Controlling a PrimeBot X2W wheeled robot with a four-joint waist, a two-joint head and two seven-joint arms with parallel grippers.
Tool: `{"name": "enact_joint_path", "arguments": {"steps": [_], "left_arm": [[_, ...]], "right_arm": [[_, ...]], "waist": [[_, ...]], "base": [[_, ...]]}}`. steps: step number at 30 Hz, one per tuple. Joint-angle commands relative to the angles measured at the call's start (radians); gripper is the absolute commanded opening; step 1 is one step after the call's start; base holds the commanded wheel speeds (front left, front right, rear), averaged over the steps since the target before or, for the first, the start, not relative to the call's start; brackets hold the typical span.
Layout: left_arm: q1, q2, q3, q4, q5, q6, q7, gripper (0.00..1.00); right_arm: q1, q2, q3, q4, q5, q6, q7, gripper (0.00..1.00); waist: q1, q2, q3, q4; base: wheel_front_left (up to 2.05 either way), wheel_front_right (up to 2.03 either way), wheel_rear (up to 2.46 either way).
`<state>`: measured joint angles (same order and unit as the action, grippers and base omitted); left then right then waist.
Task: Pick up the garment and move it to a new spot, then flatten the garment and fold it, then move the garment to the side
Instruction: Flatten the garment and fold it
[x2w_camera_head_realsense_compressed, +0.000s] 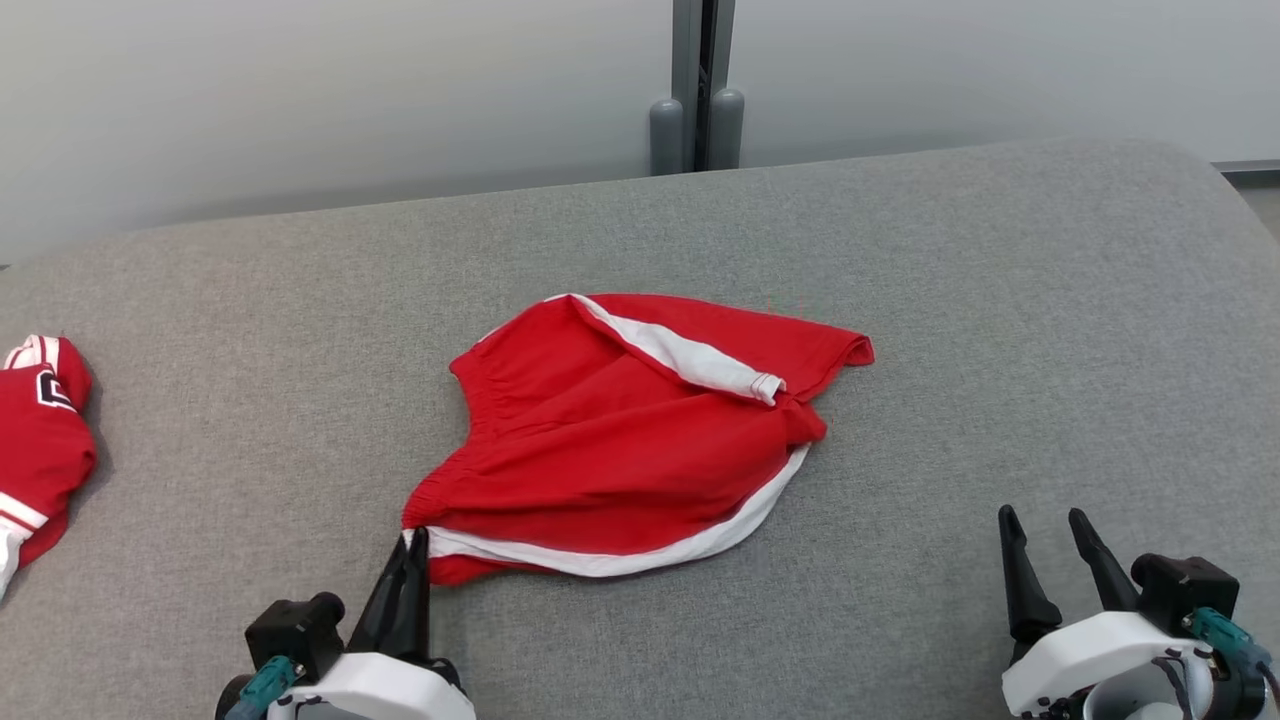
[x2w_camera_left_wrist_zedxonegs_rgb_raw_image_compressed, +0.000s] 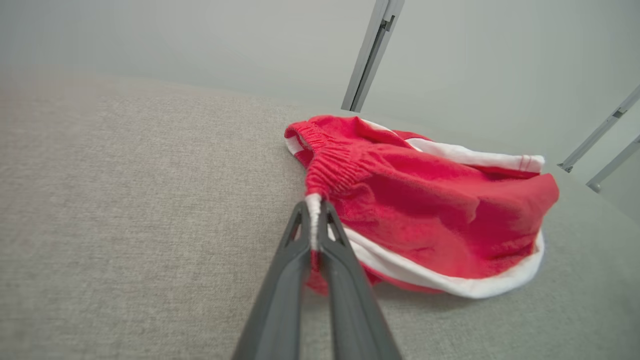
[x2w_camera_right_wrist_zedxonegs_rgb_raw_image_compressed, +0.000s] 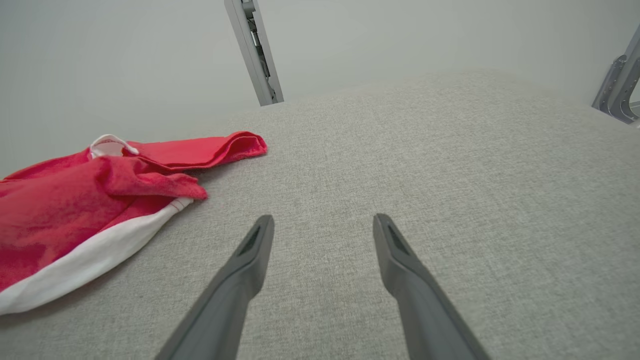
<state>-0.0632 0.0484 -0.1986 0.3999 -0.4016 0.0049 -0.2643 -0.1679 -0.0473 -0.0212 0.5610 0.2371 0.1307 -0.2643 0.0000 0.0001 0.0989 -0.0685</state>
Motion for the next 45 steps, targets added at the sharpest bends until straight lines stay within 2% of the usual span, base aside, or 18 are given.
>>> {"name": "enact_joint_path", "arguments": {"steps": [1,2,5,13,25,27,28,29,30,34,39,44,45], "left_arm": [[0.001,0.004,0.011,0.000,0.012,0.008,0.000,0.00],[0.000,0.004,0.021,0.004,0.016,0.010,0.000,0.14],[-0.015,0.004,0.038,0.017,0.027,0.016,0.000,1.00],[-0.041,0.004,0.009,0.003,0.029,0.030,0.000,1.00],[-0.007,0.004,-0.010,-0.008,0.038,0.037,0.000,1.00],[-0.002,0.004,-0.009,-0.011,0.035,0.039,0.000,1.00],[0.001,0.004,-0.009,-0.013,0.032,0.039,0.000,1.00],[0.005,0.004,-0.009,-0.015,0.031,0.039,0.000,1.00],[0.008,0.004,-0.009,-0.017,0.030,0.040,0.000,1.00],[0.012,0.004,-0.010,-0.024,0.030,0.040,0.000,1.00],[0.023,0.004,-0.003,-0.014,0.034,0.029,0.000,1.00],[0.038,0.004,-0.001,-0.009,0.023,0.036,0.000,1.00],[0.039,0.004,0.000,-0.010,0.024,0.039,0.000,1.00]], "right_arm": [[0.013,-0.007,0.003,0.002,0.000,0.000,0.000,1.00],[0.012,-0.006,0.014,0.004,0.005,0.000,0.000,1.00],[0.000,-0.006,0.054,0.002,0.020,0.000,0.000,1.00],[-0.066,-0.006,0.172,0.016,0.068,0.000,0.000,1.00],[-0.162,-0.006,0.159,0.159,0.092,0.000,0.000,1.00],[-0.168,-0.007,0.152,0.182,0.090,0.000,0.000,0.80],[-0.171,-0.007,0.148,0.193,0.093,0.000,0.000,0.50],[-0.174,-0.007,0.147,0.204,0.095,0.000,0.000,0.33],[-0.178,-0.006,0.141,0.213,0.097,0.000,0.000,0.00],[-0.178,-0.008,0.093,0.191,0.095,0.000,0.000,0.00],[-0.106,-0.007,0.069,0.129,0.092,0.000,0.000,0.00],[-0.048,-0.007,0.039,0.093,0.108,0.000,0.000,0.00],[-0.037,-0.007,0.035,0.087,0.113,0.000,0.000,0.15]], "waist": [[0.0000,-0.0001,0.001,0.002],[0.0000,-0.0001,0.003,0.003],[0.0000,-0.0001,0.015,0.011],[0.0000,-0.0001,0.054,0.095],[0.0000,-0.0001,0.086,0.244],[0.0000,-0.0001,0.088,0.256],[0.0000,-0.0001,0.089,0.259],[0.0000,-0.0001,0.089,0.261],[0.0000,-0.0001,0.091,0.262],[0.0000,-0.0001,0.086,0.246],[0.0000,-0.0001,0.037,0.174],[0.0000,-0.0001,-0.004,0.122],[0.0000,-0.0001,-0.013,0.112]], "base": [[0.00,0.00,0.00],[0.00,0.00,0.00],[0.00,0.00,0.00],[0.00,0.00,0.00],[0.00,0.00,0.00],[0.00,0.00,0.00],[0.00,0.00,0.00],[0.00,0.00,0.00],[0.00,0.00,0.00],[0.00,0.00,0.00],[0.00,0.00,0.00],[0.00,0.00,0.00],[0.00,0.00,0.00]]}}
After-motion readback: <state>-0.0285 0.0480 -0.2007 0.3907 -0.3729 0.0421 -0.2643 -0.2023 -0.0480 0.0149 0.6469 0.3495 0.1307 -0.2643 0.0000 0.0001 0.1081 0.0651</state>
